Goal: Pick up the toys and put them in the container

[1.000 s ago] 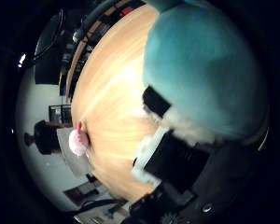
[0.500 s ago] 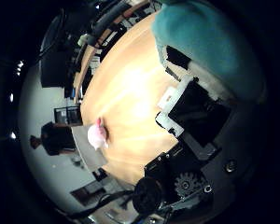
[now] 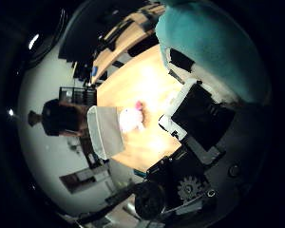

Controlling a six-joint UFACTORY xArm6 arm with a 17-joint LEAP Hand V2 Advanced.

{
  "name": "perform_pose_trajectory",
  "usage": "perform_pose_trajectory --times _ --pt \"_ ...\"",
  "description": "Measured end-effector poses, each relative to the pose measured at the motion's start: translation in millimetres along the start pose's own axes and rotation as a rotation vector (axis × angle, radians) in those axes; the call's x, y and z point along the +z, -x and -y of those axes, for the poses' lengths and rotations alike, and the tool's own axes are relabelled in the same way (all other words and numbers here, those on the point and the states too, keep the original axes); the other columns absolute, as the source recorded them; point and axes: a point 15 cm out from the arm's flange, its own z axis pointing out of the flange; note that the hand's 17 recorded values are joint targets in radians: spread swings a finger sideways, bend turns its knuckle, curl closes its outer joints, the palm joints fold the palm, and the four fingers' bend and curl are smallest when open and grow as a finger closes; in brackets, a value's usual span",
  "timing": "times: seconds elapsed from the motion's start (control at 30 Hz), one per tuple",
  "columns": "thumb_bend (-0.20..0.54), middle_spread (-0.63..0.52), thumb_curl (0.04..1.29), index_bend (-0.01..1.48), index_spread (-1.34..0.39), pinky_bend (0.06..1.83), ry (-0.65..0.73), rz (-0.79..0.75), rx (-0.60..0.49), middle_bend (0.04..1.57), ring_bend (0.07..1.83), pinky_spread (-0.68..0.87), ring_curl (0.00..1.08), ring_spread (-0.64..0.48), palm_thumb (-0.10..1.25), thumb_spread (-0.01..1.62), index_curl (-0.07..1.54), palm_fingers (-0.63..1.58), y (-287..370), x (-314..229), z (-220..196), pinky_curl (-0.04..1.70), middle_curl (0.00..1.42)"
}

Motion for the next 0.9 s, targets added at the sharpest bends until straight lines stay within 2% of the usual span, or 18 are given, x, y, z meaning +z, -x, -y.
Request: perform_pose_trajectory --times 0.23,0.5,0.9 --pt "0.028 -0.44 0.41 0.26 -0.56 1.22 0.004 0.026 -0.218 0.7 1.2 -0.52 0.47 -0.35 1.16 1.04 0.58 1.16 132 -27 -6 0.39 0.69" --pt "-0.006 -0.44 0.41 0.23 -0.57 1.2 -0.025 0.052 -0.444 0.7 1.2 -0.53 0.48 -0.35 1.18 1.06 0.63 1.15 266 -47 -36 0.41 0.7" --pt "-0.003 -0.44 0.42 0.19 -0.58 1.14 0.011 0.08 -0.676 0.68 1.2 -0.57 0.48 -0.35 1.2 1.09 0.68 1.12 405 -39 -100 0.4 0.72"
